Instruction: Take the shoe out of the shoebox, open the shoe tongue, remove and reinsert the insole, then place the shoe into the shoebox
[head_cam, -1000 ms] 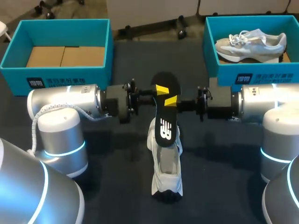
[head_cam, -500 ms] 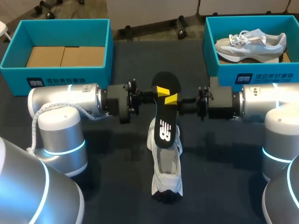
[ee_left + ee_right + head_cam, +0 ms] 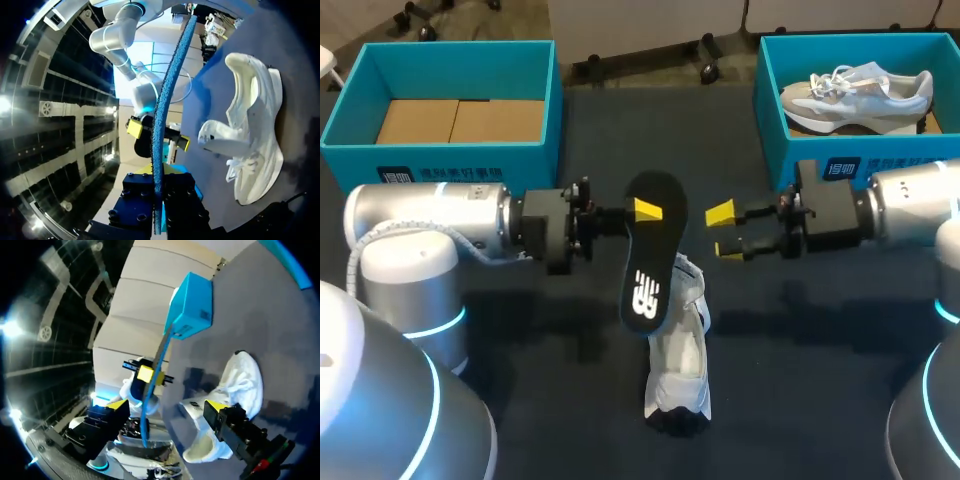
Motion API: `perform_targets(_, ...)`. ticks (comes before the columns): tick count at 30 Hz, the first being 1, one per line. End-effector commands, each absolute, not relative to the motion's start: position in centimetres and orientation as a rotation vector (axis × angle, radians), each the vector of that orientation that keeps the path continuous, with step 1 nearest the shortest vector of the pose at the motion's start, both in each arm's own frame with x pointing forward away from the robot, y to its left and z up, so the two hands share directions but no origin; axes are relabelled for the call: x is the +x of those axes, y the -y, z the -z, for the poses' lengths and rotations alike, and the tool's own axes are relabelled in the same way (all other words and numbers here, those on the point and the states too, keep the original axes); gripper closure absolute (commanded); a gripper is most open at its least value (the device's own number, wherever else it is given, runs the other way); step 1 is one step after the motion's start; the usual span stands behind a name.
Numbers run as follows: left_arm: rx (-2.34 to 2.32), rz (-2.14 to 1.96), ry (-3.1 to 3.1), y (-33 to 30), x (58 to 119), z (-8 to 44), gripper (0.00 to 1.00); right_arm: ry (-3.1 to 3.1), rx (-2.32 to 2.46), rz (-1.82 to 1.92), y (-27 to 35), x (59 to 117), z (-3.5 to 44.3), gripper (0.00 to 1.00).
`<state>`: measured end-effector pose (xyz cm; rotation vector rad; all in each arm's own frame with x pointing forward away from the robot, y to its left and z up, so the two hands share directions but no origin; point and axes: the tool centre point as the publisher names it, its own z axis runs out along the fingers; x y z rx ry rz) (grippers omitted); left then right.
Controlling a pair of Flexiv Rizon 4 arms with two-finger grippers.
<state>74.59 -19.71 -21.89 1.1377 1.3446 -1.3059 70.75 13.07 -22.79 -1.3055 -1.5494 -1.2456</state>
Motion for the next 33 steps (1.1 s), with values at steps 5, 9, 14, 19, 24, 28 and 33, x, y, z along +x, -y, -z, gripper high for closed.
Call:
perform_targets(5, 1.149, 1.277, -1.444, 17.9, 72.5, 21.1, 1.0, 1.588, -1.275, 1.169, -11.5, 70.9, 22.1, 0.0)
perform_targets(9, 1.149, 1.277, -1.444, 17.9, 72.5, 21.1, 1.0, 1.588, -1.275, 1.169, -11.5, 70.9, 22.1, 0.0)
perform_targets(14, 1.149, 1.277, -1.444, 17.9, 72.5, 21.1, 1.0, 1.704, -1.298, 1.091, -11.4, 71.3, 22.6, 0.0)
perform_targets(19, 1.156, 1.345, -1.476, 18.0, 71.3, 21.1, 1.0, 2.052, -1.082, 1.041, -9.1, 70.9, 21.2, 0.0)
perform_targets(24, 1.162, 1.36, -1.522, 17.9, 69.8, 21.0, 1.0, 2.215, -0.947, 0.958, -6.8, 70.7, 21.1, 0.0)
perform_targets(28, 1.147, 1.404, -1.565, 17.8, 68.7, 21.0, 1.0, 2.317, -0.862, 0.863, -5.7, 71.0, 21.5, 0.0)
perform_targets(33, 1.104, 1.481, -1.629, 18.1, 67.1, 21.3, 1.0, 2.447, -0.801, 0.776, -4.7, 71.2, 22.2, 0.0)
